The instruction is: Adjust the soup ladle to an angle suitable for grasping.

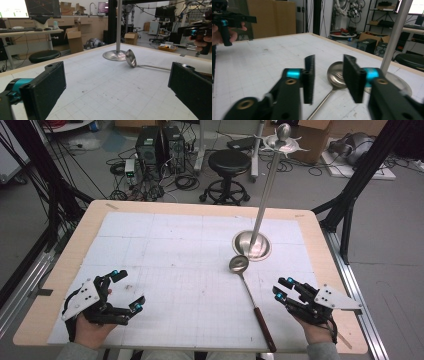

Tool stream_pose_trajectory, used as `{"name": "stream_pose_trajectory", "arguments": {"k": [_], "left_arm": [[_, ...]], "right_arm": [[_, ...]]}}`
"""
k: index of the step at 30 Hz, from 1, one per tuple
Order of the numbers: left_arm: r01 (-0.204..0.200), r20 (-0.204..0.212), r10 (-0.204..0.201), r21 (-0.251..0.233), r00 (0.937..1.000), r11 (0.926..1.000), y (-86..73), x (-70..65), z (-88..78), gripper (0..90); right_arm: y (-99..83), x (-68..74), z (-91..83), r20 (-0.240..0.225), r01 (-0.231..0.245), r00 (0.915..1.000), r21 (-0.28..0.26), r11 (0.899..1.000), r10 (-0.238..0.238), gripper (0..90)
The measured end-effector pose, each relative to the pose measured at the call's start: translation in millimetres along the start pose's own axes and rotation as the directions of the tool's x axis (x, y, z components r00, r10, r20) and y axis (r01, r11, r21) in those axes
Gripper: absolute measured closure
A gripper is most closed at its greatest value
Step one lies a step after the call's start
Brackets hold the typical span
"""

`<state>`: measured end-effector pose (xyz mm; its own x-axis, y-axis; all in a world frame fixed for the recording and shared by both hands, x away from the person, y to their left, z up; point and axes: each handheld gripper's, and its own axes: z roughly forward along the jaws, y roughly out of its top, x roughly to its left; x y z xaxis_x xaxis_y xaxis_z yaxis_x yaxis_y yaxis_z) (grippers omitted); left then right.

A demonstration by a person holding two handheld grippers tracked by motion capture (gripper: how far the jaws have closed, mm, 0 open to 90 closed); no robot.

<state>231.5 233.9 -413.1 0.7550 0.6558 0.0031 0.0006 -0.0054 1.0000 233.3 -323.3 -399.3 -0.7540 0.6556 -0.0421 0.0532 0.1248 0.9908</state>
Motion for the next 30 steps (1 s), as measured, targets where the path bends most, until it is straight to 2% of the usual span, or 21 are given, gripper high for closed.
{"name": "stream_pose_trajectory", "arguments": {"k": [2,3,5,7,13,15,16,18,20,26,30], "left_arm": [[-0.001,-0.001,0.001,0.002,1.0000,1.0000,0.0,0.0,-0.1,1.8],[0.000,0.000,0.000,0.001,1.0000,1.0000,0.1,-0.2,-0.2,1.9],[0.001,0.001,-0.001,0.001,1.0000,1.0000,0.2,-0.4,-0.1,1.8],[0.001,-0.001,-0.001,0.001,1.0000,1.0000,0.0,-0.7,0.1,1.8],[0.005,0.006,-0.005,0.004,1.0000,1.0000,-0.5,-0.7,1.1,1.8],[0.016,0.006,-0.016,0.001,0.9999,0.9999,-0.6,-0.8,1.5,1.8],[0.021,0.008,-0.021,-0.001,0.9998,0.9998,-0.6,-1.0,1.7,1.8],[0.022,0.012,-0.022,-0.004,0.9997,0.9998,-0.4,-1.1,1.9,1.9],[0.026,0.014,-0.026,-0.007,0.9996,0.9996,-0.4,-1.4,2.1,1.8],[0.023,0.002,-0.023,-0.018,0.9997,0.9996,0.9,-2.3,-0.6,1.9],[0.030,-0.003,-0.030,-0.005,0.9995,0.9995,-1.1,-1.6,-1.5,1.9]], "right_arm": [[0.2,0.8,0.1,0.007,0.001,1.0000,0.020,1.000,-0.001,73.8],[-0.4,0.8,0.3,0.012,0.023,0.9997,0.032,0.999,-0.023,81.3],[-0.8,1.3,0.6,0.010,0.017,0.9998,0.042,0.999,-0.018,83.3],[-1.2,0.6,2.1,0.005,0.032,0.9995,0.053,0.998,-0.033,89.0],[-3.0,-1.6,5.2,0.006,0.012,0.9999,0.073,0.997,-0.013,89.1],[-5.3,-3.1,6.7,0.011,-0.007,0.9999,0.081,0.997,0.007,89.1],[-6.5,-4.5,7.7,0.015,-0.008,0.9999,0.082,0.997,0.007,89.1],[-9.3,-7.2,9.8,0.020,-0.043,0.9989,0.075,0.996,0.042,89.1],[-9.8,-8.2,11.0,0.020,-0.047,0.9987,0.067,0.997,0.046,89.1],[-12.8,-11.3,21.0,0.030,-0.063,0.9977,0.108,0.992,0.060,89.1],[-15.3,-13.1,29.6,0.043,-0.077,0.9965,0.135,0.988,0.072,89.1]]}}
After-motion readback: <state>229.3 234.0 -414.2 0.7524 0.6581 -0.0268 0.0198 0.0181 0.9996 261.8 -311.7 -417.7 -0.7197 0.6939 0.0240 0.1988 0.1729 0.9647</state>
